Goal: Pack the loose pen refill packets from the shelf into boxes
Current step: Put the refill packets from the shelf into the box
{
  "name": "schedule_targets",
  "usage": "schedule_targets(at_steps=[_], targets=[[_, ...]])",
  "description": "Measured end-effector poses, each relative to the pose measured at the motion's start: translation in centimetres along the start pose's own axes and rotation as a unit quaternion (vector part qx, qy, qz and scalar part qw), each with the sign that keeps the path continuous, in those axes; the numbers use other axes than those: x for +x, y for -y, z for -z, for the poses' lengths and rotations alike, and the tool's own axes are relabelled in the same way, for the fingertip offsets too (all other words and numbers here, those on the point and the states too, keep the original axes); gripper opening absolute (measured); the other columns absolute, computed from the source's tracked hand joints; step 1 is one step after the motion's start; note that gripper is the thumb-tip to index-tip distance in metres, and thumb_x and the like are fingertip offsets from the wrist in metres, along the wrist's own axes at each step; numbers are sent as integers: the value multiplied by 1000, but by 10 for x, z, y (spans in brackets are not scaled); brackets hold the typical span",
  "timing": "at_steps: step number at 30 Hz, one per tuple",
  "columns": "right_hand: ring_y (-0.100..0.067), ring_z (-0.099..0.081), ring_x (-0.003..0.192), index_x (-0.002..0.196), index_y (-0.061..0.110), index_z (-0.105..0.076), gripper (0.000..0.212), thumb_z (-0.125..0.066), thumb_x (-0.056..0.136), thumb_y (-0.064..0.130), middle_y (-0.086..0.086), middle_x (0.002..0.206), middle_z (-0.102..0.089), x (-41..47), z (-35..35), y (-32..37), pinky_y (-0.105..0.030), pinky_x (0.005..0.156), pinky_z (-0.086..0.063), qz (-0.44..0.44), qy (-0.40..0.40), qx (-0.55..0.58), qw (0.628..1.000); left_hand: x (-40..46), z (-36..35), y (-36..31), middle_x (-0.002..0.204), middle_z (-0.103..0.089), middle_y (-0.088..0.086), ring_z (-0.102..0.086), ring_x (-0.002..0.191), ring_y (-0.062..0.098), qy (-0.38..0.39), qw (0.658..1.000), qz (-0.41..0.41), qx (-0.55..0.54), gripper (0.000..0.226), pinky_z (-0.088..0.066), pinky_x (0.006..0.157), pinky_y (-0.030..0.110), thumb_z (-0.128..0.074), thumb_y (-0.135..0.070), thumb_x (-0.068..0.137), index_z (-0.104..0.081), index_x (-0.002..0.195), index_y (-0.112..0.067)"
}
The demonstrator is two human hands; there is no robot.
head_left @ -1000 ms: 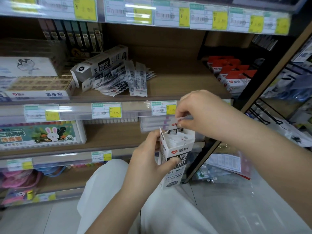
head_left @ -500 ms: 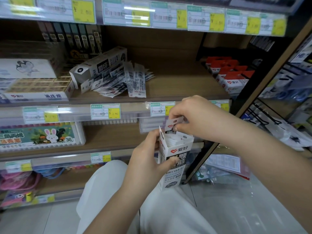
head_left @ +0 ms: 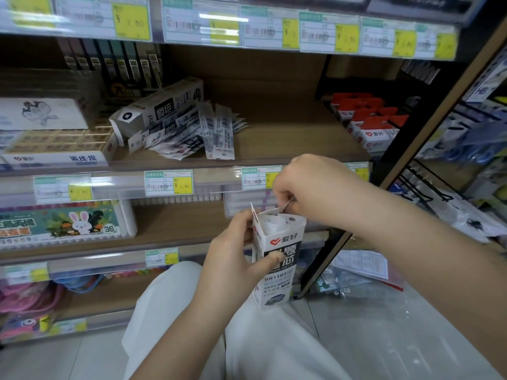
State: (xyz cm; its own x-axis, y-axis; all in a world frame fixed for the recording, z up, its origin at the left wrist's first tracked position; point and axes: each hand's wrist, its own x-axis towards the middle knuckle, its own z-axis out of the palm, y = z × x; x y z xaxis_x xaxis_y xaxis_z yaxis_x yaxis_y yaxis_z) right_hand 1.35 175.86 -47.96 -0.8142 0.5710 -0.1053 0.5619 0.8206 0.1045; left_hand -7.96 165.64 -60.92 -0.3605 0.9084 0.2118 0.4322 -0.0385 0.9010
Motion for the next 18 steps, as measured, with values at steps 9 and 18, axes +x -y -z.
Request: schedule_targets(at_steps=[9,18], targets=[[-13,-59,93,86,28,-72,13,-62,86,20,9,86,-67,5,-12,7,-30,81,-51,15,-13,91,996,2,2,0,97,-65,-26,-60,96,-12,-7,1000,0,19,62,-48,85,13,-82,-16,67,-42,101,-50],[-24,-60,89,63,27,-53,25,-61,81,13,4,88,-56,11,-8,5,-24,58,-39,13,50,-12,999,-2,4,0,102,-67,-23,-61,98,-10,-1,1000,-9,6,63,-49,87,17,-81,-14,68,-44,106,-48]])
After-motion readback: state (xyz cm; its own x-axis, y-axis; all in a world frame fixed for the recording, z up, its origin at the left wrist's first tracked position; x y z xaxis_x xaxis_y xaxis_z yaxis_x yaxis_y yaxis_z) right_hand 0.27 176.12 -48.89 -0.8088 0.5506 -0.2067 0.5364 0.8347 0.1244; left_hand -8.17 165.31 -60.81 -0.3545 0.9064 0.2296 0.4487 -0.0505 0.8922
